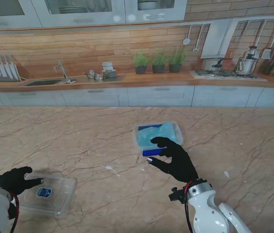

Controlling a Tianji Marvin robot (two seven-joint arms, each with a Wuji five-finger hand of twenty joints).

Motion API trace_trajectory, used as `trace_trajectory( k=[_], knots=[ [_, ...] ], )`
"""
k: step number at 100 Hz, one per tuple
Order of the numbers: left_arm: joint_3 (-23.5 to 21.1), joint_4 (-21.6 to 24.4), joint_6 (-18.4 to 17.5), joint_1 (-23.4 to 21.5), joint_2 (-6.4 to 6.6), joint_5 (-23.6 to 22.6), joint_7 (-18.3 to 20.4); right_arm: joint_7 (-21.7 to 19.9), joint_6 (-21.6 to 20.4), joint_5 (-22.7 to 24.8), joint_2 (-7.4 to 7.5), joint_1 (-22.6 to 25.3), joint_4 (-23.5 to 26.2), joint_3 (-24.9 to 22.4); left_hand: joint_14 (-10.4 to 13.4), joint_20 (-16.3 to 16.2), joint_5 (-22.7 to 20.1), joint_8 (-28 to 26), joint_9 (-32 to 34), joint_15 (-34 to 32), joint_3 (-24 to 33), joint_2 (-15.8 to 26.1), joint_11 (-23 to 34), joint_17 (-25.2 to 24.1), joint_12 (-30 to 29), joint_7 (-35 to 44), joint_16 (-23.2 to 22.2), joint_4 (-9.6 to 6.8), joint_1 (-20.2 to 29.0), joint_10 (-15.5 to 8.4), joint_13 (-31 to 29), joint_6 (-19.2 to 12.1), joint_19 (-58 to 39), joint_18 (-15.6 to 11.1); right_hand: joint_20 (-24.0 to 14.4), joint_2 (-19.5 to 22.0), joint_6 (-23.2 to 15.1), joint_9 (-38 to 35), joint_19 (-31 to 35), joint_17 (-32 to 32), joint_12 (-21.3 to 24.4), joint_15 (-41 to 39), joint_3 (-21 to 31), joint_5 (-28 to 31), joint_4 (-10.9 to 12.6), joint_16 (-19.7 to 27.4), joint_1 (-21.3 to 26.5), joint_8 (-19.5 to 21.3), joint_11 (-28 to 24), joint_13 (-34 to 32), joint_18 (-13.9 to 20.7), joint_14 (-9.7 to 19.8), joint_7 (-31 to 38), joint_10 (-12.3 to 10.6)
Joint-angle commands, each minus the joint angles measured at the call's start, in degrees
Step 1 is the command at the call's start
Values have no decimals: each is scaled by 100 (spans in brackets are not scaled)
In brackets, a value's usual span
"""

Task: Fold the bubble film and place it into the plastic crate

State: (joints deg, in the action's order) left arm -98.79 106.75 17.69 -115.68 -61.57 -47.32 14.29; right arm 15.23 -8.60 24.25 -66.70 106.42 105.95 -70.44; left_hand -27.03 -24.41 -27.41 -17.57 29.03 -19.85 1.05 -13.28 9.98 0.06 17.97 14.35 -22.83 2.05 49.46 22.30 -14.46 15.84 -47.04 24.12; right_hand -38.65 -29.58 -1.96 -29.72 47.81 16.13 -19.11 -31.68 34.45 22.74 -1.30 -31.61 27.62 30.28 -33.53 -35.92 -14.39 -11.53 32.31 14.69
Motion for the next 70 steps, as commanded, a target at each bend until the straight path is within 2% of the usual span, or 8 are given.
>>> trace_trajectory(
  k=[1,11,15,19,26,41,59,70],
  knots=[
    [16,17,58,-86,5,-26,-36,9,-50,16,-28,49,49,-1,-190,56,-79,90,-152,-36,95,-143,-42,-6,-80,-254,17,-179,162,107,-6,172,42,202,-139,-74,-33,-13,-71,53,-49,-119,55,115,0,-74,-11,71,55,-6,56,53,-55,-33],
    [92,20,241,-126,-4,-45,-80,-41,-109,-48,-23,24,31,-14,-186,45,-20,116,-228,-64,105,-69,13,-24,-72,-317,14,-172,143,86,20,151,18,172,-149,-61,-28,-33,-62,58,-51,-130,48,133,3,-79,-2,78,52,-10,56,44,-55,-29],
    [146,-5,326,-127,-12,-87,-141,-83,-129,-95,-20,1,16,-21,-164,41,57,127,-303,-71,106,-15,-9,-42,-90,-353,14,-170,134,200,42,112,10,129,-153,-45,-28,-36,-58,59,-51,-136,47,133,4,-81,-1,79,52,-13,59,46,-58,-24],
    [202,-43,410,-119,-19,-140,-213,-129,-149,-152,-17,-28,-4,-28,-117,22,153,120,-394,-109,88,71,-3,-88,-98,-373,-3,-167,122,144,97,95,-31,58,-156,-38,-36,-31,-54,61,-51,-143,41,138,5,-84,-5,82,55,-19,56,45,-56,-29],
    [322,-81,728,-116,-32,-291,-329,-212,-177,-274,-13,-85,-47,-42,-73,-18,256,90,-469,-170,58,171,65,-98,-69,-348,-27,-174,99,57,102,47,-121,-11,-162,-27,-25,-37,-45,62,-53,-152,38,142,8,-88,6,87,50,-20,57,44,-53,-21],
    [444,-138,1205,-169,-67,-478,-569,-367,-192,-462,-3,-191,-136,-86,-42,-108,298,38,-454,-324,17,211,178,-46,-51,-225,-84,-174,120,92,-13,40,-312,-24,-173,-17,-18,-38,-27,58,-57,-176,29,147,11,-98,41,98,40,-28,63,41,-47,-24],
    [469,-208,1456,-176,-37,-572,-405,-448,-174,-571,1,-242,-167,-97,28,-271,142,10,-219,-591,-10,195,344,113,-25,-56,-180,-173,152,129,-300,183,-640,-25,-182,0,-10,-33,-8,47,-57,-193,13,153,12,-104,54,106,36,-21,72,37,-48,-19],
    [477,-311,1489,-120,-27,-394,-350,-430,-211,-528,2,-250,-197,-108,75,-370,-144,20,92,-756,-11,190,513,269,25,51,-227,-168,159,114,-526,273,-838,-69,-186,11,-24,-55,8,54,-56,-201,12,180,15,-104,61,113,30,-40,73,42,-40,-20]
  ],
)
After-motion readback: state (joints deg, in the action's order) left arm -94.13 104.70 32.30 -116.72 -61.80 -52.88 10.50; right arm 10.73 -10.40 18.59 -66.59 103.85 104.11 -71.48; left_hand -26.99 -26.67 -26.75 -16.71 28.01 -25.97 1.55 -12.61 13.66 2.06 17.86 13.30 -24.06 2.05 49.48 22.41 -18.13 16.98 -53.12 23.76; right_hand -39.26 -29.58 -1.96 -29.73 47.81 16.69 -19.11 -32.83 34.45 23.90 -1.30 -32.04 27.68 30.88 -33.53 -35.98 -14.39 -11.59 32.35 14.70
